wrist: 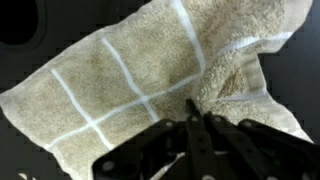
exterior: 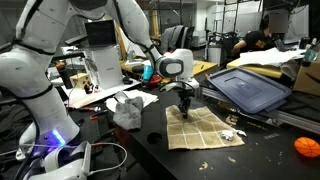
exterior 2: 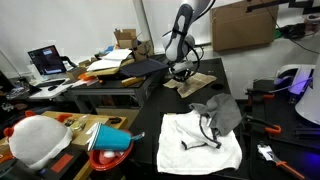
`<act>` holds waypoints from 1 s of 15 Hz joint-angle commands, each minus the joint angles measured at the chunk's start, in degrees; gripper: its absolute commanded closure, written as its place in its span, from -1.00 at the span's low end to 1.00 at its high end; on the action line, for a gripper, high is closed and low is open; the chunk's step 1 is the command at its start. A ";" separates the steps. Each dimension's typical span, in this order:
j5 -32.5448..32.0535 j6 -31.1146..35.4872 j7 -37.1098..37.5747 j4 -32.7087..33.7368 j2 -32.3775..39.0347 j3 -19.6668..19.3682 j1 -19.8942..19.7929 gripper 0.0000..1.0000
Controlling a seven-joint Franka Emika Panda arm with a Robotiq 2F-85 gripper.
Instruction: Pile all the towels
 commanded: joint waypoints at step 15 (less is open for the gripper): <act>19.30 -8.79 -21.08 -34.53 -45.76 23.90 8.98 0.98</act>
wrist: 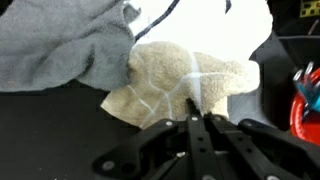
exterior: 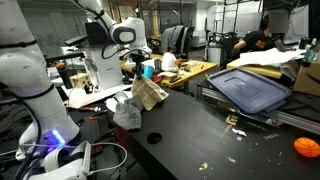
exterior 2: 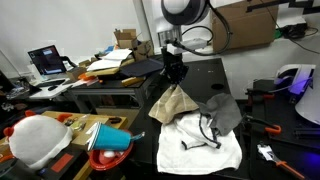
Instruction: Pile all the towels
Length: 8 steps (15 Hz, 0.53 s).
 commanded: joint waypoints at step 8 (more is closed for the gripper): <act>5.69 -15.72 -8.69 -6.23 -11.67 4.43 4.13 0.41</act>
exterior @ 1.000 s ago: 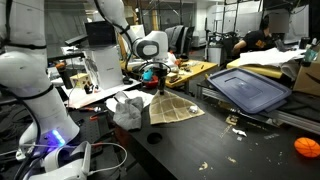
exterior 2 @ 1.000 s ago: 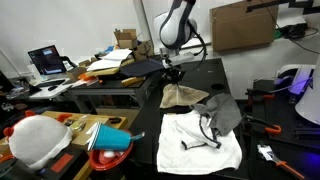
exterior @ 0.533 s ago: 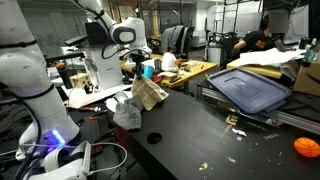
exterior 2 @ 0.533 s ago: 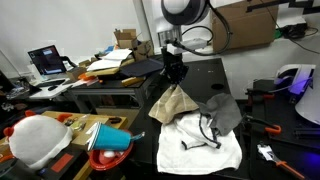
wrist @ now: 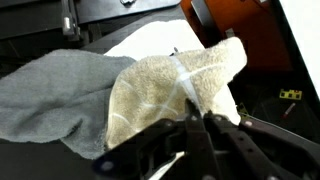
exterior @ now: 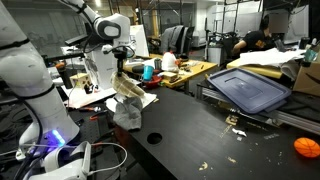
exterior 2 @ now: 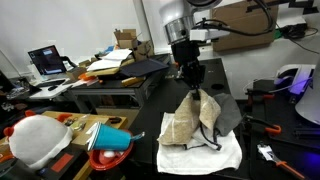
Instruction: Pile all the towels
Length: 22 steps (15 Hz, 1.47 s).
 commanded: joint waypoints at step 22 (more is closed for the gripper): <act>-21.94 -13.58 4.44 8.13 -3.68 -6.36 -12.88 -1.00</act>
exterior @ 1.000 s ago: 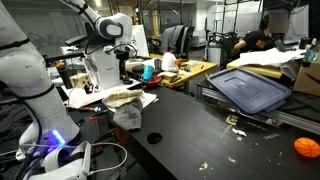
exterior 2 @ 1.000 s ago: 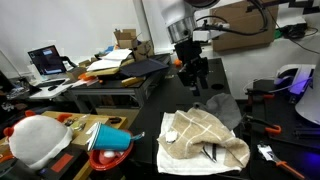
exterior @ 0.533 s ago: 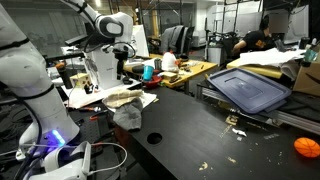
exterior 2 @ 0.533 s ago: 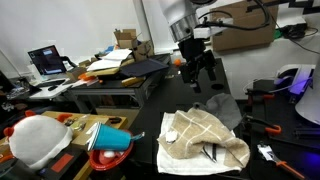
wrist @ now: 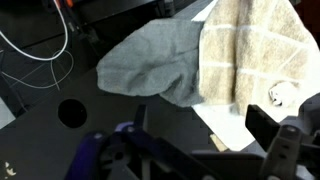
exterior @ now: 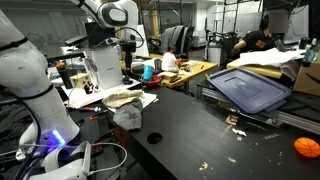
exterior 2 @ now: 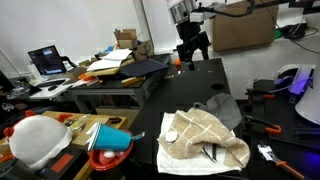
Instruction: Pile all the towels
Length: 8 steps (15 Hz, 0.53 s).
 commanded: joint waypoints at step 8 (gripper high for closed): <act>-4.59 -10.12 -1.17 28.07 17.08 -9.61 -8.23 -1.00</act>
